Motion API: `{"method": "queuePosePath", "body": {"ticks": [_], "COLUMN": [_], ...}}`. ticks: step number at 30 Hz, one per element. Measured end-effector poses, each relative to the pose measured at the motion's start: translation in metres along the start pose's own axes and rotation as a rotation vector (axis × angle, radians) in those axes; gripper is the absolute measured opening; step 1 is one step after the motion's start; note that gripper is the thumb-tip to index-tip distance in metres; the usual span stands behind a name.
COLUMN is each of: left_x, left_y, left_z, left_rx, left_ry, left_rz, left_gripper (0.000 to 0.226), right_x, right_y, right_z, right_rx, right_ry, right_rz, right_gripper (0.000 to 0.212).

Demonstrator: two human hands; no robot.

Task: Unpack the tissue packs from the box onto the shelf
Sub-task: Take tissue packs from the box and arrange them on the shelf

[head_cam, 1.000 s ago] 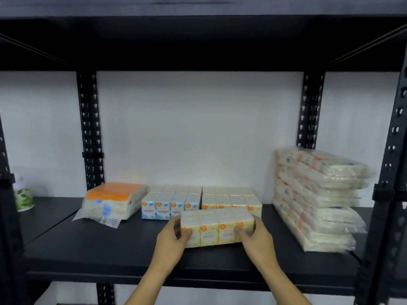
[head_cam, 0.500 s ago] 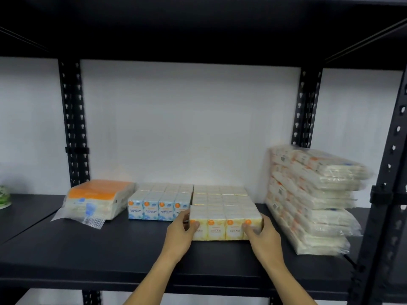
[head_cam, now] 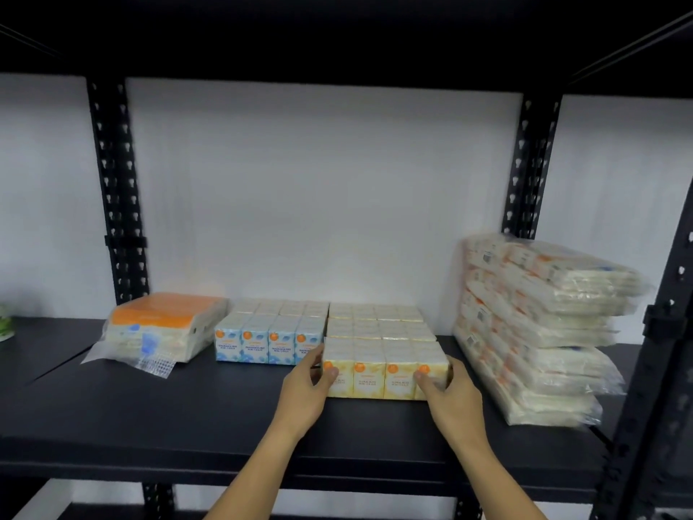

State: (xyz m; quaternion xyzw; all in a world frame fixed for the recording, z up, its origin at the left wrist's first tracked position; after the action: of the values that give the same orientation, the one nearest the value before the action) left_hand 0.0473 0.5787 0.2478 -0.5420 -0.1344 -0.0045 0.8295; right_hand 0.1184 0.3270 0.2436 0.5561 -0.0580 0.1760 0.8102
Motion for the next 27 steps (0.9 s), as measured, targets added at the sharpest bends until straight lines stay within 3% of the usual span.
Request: {"method": "queuePosePath", "body": {"ticks": [13, 18, 21, 27], "left_x": [-0.003, -0.012, -0.031, -0.129], "left_y": [0.0, 0.001, -0.002, -0.021], "left_z": [-0.003, 0.003, 0.001, -0.016], "left_rx": [0.066, 0.048, 0.067, -0.052], "left_ry": [0.074, -0.011, -0.05, -0.05], "left_rz": [0.012, 0.062, 0.058, -0.194], "left_gripper": [0.054, 0.061, 0.063, 0.044], "right_x": [-0.002, -0.017, -0.047, -0.152], "right_y": [-0.001, 0.005, 0.022, 0.016], "right_z": [-0.001, 0.004, 0.005, -0.025], "right_rx": [-0.036, -0.012, 0.023, 0.051], "right_ry": [0.055, -0.03, -0.105, -0.086], "right_rz": [-0.014, -0.024, 0.063, 0.253], "right_gripper": [0.053, 0.071, 0.061, 0.04]}}
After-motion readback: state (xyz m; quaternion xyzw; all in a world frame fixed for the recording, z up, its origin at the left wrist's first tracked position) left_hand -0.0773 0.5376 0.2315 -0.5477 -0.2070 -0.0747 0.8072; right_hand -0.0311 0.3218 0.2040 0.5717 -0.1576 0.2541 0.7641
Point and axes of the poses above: each hand's wrist, its own x-axis towards the middle knuckle, its own z-axis out of the back of the hand, y = z × x, the point moved 5 cm from there along x, towards the middle knuckle, and after that the axes turned 15 degrees about y, right-handed, at the moved point
